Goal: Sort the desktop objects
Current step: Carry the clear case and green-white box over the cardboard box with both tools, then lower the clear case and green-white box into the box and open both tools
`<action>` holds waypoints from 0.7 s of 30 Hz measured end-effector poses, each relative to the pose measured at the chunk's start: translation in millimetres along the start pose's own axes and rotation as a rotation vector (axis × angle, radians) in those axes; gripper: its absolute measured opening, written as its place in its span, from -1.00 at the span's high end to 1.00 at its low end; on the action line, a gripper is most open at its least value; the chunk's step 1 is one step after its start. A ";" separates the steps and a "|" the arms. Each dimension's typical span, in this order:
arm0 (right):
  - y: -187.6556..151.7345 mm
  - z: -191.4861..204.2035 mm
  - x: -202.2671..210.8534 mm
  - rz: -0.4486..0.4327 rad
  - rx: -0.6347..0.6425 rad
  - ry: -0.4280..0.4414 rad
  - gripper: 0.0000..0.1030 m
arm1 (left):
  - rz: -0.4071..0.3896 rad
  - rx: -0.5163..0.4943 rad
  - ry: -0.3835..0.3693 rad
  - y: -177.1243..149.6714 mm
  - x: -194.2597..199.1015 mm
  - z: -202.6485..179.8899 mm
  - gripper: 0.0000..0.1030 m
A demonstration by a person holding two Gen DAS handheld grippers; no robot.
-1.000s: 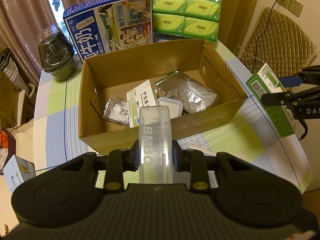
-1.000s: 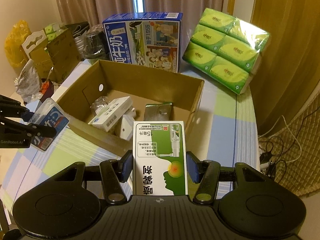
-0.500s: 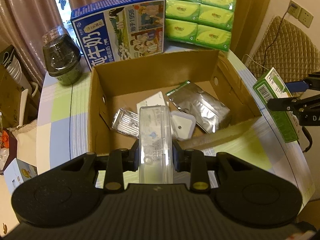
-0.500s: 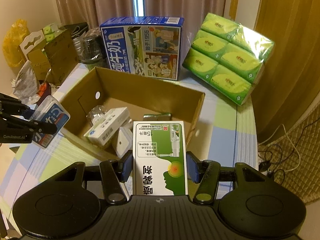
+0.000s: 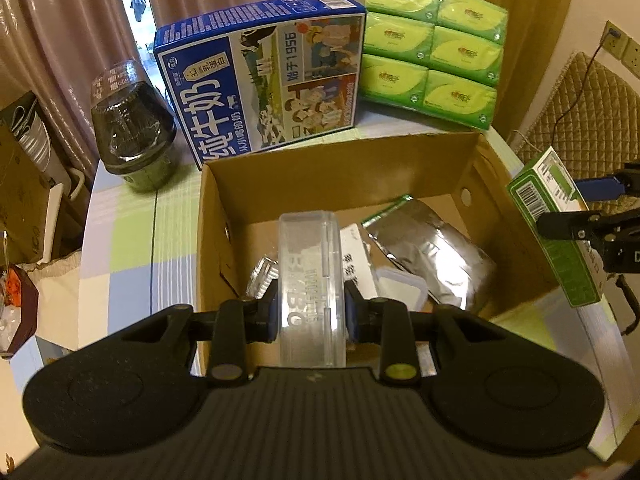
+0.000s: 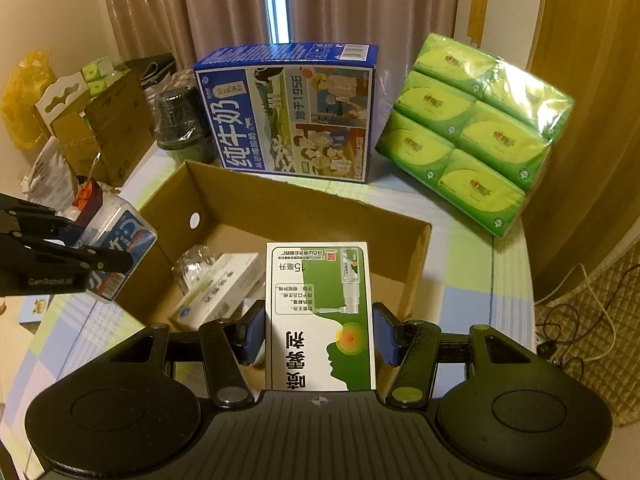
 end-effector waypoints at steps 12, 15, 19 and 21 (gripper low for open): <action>22.0 -2.0 -35.1 -0.007 -0.022 0.003 -0.01 | 0.003 0.029 -0.003 9.2 -39.0 16.9 0.50; 23.0 -2.9 -42.9 -0.007 -0.028 0.001 -0.01 | 0.007 0.037 -0.010 8.8 -48.5 20.2 0.50; 25.9 -5.0 -49.9 -0.012 -0.033 -0.001 -0.01 | 0.007 0.047 -0.015 8.7 -58.8 22.5 0.50; 27.0 -5.6 -52.4 -0.011 -0.037 0.000 -0.01 | 0.020 0.052 -0.024 8.2 -64.4 23.1 0.49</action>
Point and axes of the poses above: each gripper's, at about its wrist camera, not at the fingertips, and x roughly against the way its jaws point, z to its left, y to its top, the point moved 8 cm from there along -x, roughly the way its jaws point, and after that the axes turned 5 degrees about z, right-handed, at the moved point
